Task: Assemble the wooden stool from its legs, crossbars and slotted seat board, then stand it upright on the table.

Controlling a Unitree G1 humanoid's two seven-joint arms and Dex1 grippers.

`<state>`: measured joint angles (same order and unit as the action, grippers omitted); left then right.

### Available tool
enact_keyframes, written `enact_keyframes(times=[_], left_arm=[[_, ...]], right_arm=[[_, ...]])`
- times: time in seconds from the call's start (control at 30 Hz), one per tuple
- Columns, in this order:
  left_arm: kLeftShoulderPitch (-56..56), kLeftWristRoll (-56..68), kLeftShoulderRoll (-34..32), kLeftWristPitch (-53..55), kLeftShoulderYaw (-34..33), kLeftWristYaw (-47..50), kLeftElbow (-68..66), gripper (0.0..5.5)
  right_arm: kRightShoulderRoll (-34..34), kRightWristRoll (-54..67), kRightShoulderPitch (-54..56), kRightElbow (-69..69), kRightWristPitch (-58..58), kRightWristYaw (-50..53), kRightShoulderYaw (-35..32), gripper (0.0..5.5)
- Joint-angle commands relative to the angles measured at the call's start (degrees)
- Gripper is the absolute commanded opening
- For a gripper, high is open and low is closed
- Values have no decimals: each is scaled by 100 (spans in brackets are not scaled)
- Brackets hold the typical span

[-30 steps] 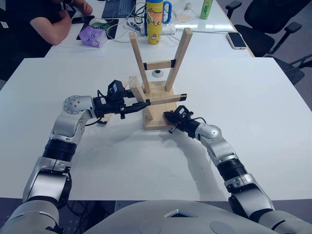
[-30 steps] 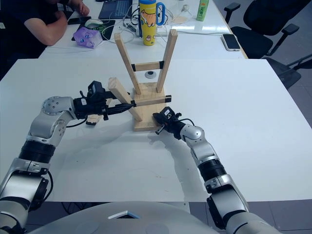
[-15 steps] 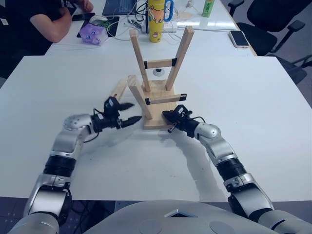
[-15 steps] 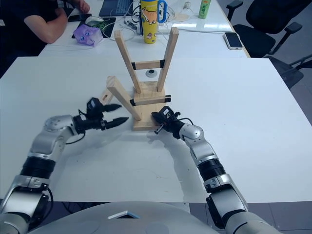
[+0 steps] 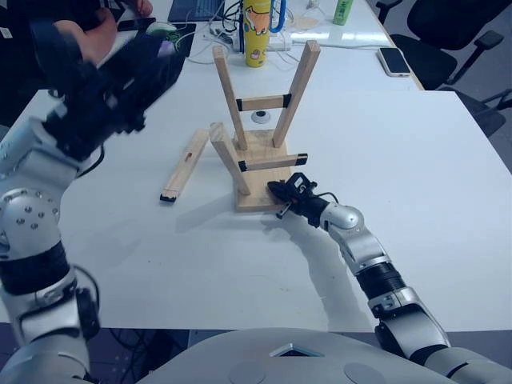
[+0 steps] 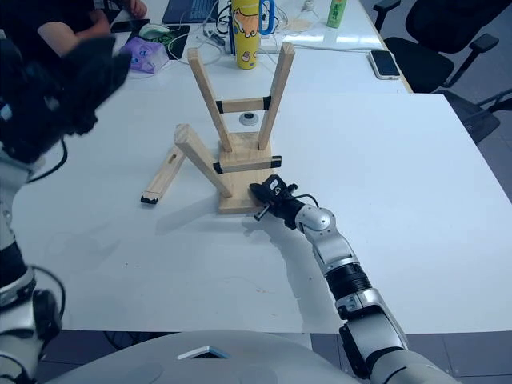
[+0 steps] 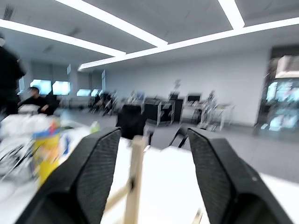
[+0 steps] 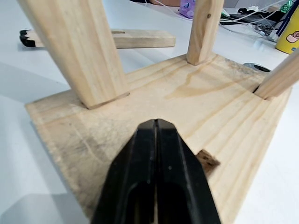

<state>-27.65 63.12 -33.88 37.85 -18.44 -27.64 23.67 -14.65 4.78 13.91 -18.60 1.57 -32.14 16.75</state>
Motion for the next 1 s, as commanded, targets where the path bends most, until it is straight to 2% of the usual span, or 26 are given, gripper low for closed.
enact_keyframes(times=[0.03,0.13,0.23,0.3,0.4,0.47,0.5,0.8,0.83,1.0], left_arm=[[-1131,877,304,122,-25,1172,199,199],[-1951,1183,392,-5,-37,1761,161,151],[-2314,1120,411,138,175,2064,-128,101],[-1997,526,301,643,1014,2016,-132,75],[-591,-743,203,1222,2610,2194,-455,29],[283,-1509,48,1052,3208,2088,-529,2],[442,-1693,62,988,3300,2027,-518,2],[-940,-2844,864,-1021,1699,2341,-438,2],[-919,-2922,903,-1125,1506,2432,-451,2],[-23,-3231,787,-1005,731,2580,-1072,75]], right_arm=[[-80,-370,-581,-648,534,-52,280,0],[-66,-370,-578,-651,534,-27,279,0],[-37,-372,-613,-671,522,1,293,0],[-13,-372,-642,-674,516,25,304,0],[73,-364,-601,-682,509,65,325,0],[128,-369,-530,-735,483,74,343,0],[140,-369,-522,-748,472,89,338,0],[220,-425,-567,-816,404,143,298,0],[225,-435,-564,-824,393,138,299,0],[286,-449,-493,-924,236,137,263,0]])
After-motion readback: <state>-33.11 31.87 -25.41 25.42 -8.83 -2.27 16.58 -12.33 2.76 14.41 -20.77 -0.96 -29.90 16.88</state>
